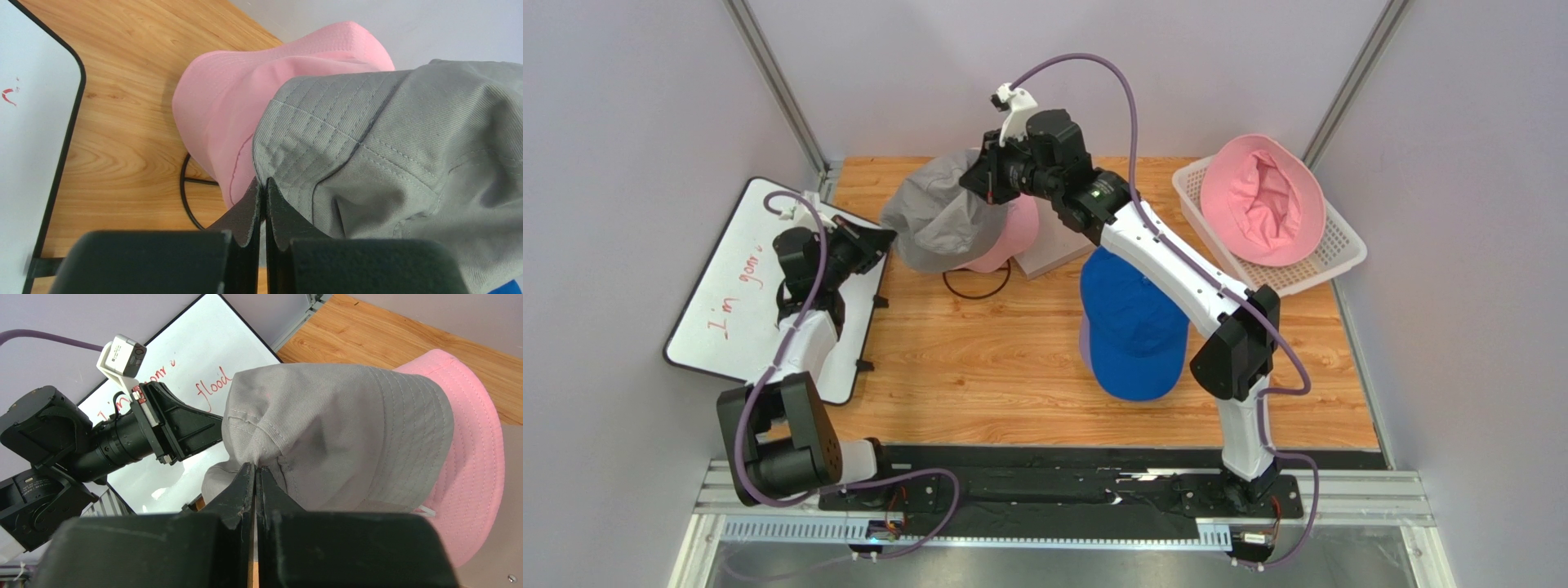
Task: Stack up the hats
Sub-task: Stack the hat on the hat.
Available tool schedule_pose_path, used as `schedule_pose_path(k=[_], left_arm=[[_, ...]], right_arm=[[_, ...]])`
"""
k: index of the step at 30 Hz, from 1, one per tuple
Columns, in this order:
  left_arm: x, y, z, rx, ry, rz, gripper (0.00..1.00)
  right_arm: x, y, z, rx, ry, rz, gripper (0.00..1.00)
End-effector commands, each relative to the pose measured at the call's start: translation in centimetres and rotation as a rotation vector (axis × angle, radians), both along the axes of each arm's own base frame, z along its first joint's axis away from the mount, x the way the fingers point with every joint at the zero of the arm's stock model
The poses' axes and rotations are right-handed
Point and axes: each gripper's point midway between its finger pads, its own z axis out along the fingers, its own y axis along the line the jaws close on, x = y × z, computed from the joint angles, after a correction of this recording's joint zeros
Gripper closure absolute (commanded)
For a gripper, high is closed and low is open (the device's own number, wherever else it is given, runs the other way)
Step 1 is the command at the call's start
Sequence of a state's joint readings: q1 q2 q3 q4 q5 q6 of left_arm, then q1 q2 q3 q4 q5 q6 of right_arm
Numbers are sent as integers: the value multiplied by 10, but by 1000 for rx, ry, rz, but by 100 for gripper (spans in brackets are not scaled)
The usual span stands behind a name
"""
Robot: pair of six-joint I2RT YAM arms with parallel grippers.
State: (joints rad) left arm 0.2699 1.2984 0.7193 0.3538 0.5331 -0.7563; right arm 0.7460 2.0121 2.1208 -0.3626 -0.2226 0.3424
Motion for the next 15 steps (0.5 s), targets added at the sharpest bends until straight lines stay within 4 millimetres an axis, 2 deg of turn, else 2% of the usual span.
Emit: schedule_pose_path(k=[1,7,9,10,11,12,14,15], left_arm=[[15,18,6,59,-9,46,100],[25,15,2,44,1,9,100],[26,13,1,36,2,-1,100],[26,13,0,35,3,-3,100],[26,13,2,34,1,-2,100],[25,12,2,33,2,-5,100],[25,11,4,29,-2,-10,100],[24,11,6,29,-6,-10,100]], right_arm=[[12,1,11,-1,-56,-45,100],[31,-2,-13,-55,-33,-114,100],[28,-2,-14,-52,-20,-99,92],[31,-7,-12,-43,-15,-98,85],[31,-9,-12,-33,0,-94,63],[29,-10,-10,-20,12,-66,51],[35,-25,-1,11,19,-68,31],[34,-28,-9,12,40,-50,27]])
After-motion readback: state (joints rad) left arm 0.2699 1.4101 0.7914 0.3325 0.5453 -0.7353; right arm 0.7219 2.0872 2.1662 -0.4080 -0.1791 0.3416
